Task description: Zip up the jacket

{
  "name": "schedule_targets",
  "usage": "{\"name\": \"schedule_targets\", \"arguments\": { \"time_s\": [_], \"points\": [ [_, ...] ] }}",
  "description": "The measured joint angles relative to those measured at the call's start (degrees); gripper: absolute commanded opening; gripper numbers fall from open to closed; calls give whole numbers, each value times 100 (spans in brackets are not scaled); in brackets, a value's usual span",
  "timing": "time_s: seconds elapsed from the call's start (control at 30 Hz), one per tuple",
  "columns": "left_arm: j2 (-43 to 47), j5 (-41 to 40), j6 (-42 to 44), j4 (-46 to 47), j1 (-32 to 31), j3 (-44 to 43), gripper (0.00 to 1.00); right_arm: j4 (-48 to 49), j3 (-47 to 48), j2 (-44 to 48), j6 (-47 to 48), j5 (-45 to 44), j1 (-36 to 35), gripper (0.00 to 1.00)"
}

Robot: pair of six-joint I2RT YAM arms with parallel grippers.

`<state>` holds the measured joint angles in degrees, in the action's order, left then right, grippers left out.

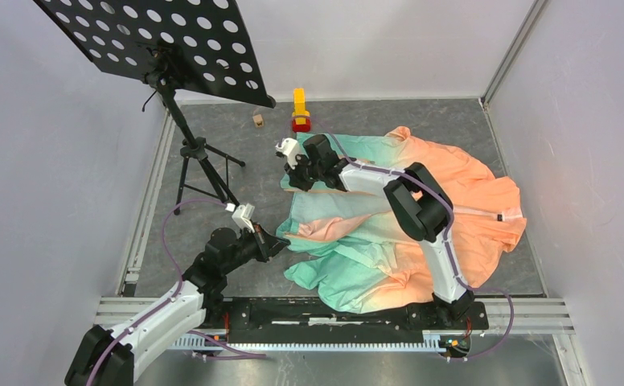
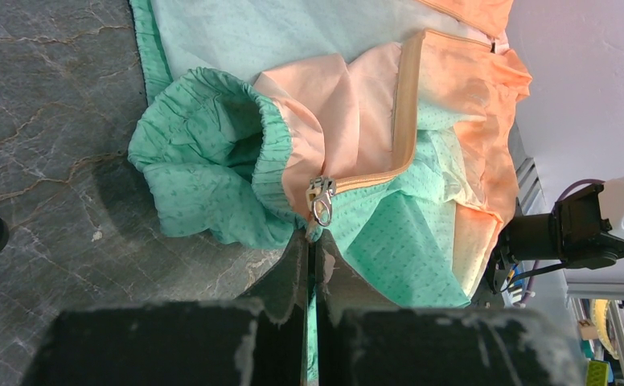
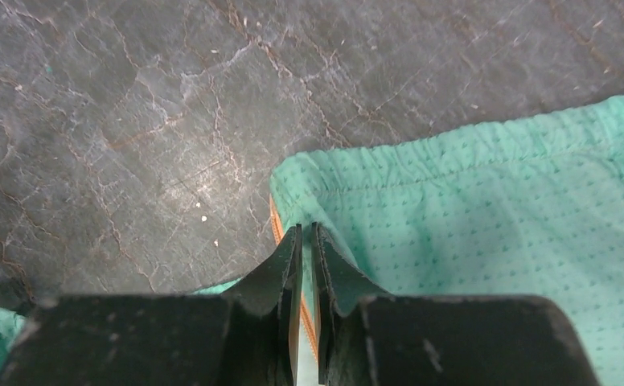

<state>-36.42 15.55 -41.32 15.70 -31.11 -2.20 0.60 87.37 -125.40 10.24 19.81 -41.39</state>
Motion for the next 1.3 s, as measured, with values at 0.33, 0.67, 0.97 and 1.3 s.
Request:
{"name": "schedule_targets", "arguments": {
  "time_s": [0.33,0.67,0.97,1.3],
  "points": [
    [-42,2,0,-20,0,-9,2,33,-166,-107,-345,-212,-142,12],
    [-70,0,-2,-48,0,-9,2,326,-986,505,-1010,267,-151,30],
    [-129,2,-7,-186,0,-9,2,140,-638,555,-26,262,-164,43],
    [-70,2,-9,-249,0,-9,2,-190,-17,146,866,247,-216,44]
  ]
}}
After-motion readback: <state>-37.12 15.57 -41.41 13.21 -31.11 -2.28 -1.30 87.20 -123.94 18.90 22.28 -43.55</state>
